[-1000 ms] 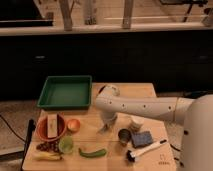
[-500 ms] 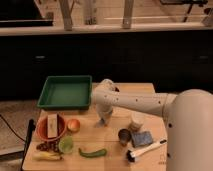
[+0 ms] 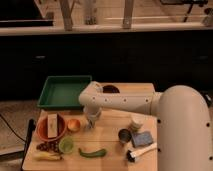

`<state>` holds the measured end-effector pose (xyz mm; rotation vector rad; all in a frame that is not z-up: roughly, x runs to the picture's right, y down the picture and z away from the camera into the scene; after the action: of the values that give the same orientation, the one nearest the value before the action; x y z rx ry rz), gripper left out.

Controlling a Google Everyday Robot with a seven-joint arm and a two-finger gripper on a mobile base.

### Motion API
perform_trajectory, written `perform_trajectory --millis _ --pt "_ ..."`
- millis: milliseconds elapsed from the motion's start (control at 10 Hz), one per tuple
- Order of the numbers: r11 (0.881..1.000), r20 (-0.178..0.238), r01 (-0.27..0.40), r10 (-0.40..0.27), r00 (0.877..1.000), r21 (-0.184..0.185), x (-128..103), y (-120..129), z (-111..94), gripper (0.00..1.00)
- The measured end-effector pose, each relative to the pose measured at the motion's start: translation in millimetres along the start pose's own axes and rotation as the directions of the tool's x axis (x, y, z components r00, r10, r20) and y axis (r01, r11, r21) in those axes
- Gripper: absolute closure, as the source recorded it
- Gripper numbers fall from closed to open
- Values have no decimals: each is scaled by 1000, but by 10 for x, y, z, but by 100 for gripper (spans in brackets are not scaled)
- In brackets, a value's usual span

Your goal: Wipe table surface with towel

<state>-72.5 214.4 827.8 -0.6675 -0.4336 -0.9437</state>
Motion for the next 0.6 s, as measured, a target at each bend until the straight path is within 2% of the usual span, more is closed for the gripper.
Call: perform_trajectory --millis 300,600 --pt "1000 -7 11 -11 1000 -12 -303 278 -51 100" --pt "998 -17 -51 51 999 -23 -305 636 -107 100"
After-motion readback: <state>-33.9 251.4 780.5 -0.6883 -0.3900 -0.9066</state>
